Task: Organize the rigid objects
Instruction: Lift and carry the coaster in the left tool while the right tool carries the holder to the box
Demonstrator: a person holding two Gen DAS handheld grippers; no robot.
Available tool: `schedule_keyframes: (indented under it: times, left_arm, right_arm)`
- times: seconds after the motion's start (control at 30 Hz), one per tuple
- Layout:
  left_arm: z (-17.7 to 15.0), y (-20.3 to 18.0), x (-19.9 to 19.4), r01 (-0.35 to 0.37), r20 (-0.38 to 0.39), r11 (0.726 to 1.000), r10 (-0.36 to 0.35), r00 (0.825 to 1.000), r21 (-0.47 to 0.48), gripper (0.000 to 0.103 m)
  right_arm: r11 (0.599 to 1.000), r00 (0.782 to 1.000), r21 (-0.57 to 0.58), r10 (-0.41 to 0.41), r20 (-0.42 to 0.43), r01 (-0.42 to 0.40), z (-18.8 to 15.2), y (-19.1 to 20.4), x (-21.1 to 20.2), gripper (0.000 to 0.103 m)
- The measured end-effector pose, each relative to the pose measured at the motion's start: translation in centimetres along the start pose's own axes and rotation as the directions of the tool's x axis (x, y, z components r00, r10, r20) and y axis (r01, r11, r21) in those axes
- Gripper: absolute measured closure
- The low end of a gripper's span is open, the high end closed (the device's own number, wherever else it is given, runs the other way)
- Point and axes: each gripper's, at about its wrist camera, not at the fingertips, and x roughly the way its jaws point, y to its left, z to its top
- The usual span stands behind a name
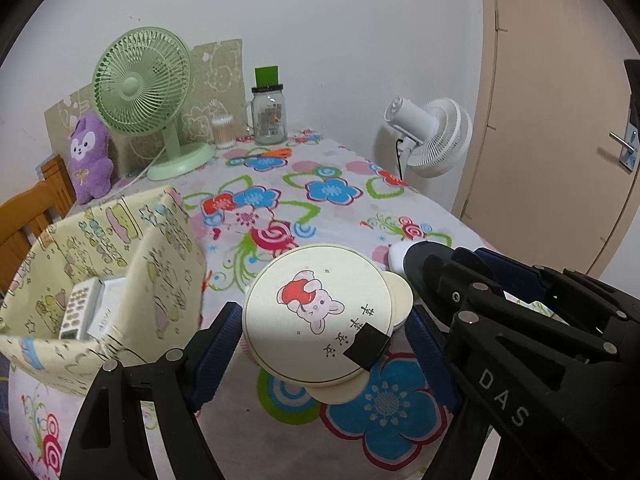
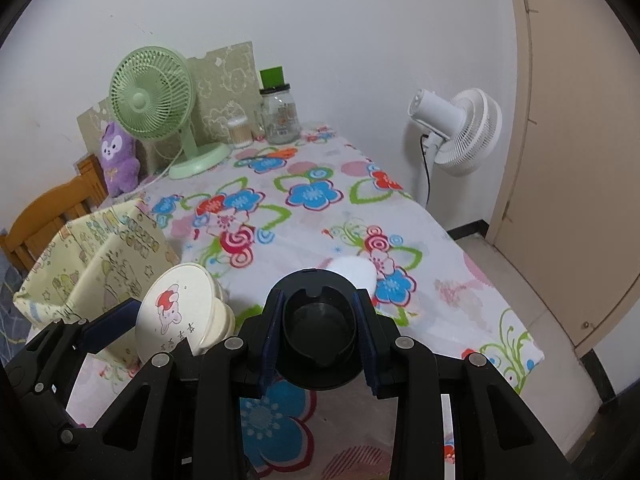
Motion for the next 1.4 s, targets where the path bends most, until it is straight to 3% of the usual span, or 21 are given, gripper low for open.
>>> schedule_keyframes:
  times: [0.73, 1.4]
  left_arm:
    - [3.5, 1.8, -3.1, -0.035, 0.064, 0.999, 0.036, 0.997, -0.023, 0.019]
    - [5.5, 3.7, -3.9, -0.065, 0.069, 0.997, 0.068, 0.995, -0.039, 0.019]
  right_arm:
    - [0.999, 0.998, -0.039, 0.013, 0.054, -0.011, 4.2, 2.5, -2.9, 0.065]
    - [0.998, 0.997, -0.058, 0.038, 0.070, -0.034, 6.8, 4.5, -3.2, 0.065]
